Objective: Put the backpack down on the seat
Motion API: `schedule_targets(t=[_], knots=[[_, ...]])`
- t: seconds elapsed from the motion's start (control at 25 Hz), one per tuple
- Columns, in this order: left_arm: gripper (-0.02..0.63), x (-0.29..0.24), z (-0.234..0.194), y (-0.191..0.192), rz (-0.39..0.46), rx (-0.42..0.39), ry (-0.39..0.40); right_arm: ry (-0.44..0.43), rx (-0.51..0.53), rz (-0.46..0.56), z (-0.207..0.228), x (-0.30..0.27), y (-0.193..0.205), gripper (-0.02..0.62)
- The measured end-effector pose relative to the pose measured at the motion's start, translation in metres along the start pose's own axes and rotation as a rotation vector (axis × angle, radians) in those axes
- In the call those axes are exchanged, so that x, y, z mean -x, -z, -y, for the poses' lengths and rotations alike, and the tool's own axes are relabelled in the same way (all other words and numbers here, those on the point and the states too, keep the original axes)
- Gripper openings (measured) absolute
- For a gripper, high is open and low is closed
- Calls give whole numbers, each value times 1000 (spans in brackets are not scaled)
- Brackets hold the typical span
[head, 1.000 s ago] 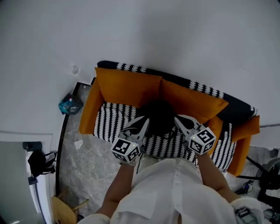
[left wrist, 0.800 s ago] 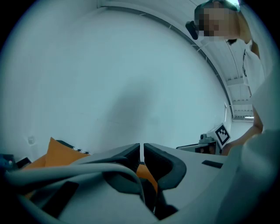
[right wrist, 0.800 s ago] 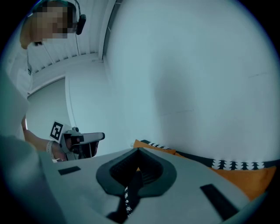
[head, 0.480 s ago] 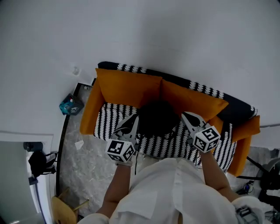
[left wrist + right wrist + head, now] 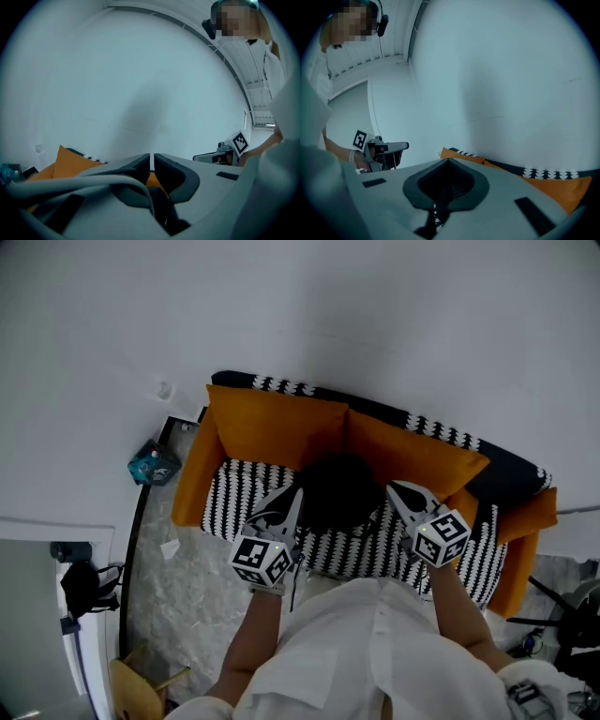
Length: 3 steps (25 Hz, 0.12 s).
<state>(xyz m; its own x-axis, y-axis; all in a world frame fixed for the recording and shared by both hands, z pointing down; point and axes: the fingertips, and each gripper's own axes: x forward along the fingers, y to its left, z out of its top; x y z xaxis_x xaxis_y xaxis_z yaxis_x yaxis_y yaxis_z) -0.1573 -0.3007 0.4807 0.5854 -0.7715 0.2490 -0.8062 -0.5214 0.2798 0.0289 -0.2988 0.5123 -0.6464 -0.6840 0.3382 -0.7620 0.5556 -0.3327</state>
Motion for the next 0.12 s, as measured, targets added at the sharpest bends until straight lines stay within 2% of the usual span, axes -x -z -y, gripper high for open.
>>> schedule_targets(t=[0.12], knots=[[48, 3, 2, 3, -6, 8, 0, -2, -2, -4, 0, 3, 3, 18]])
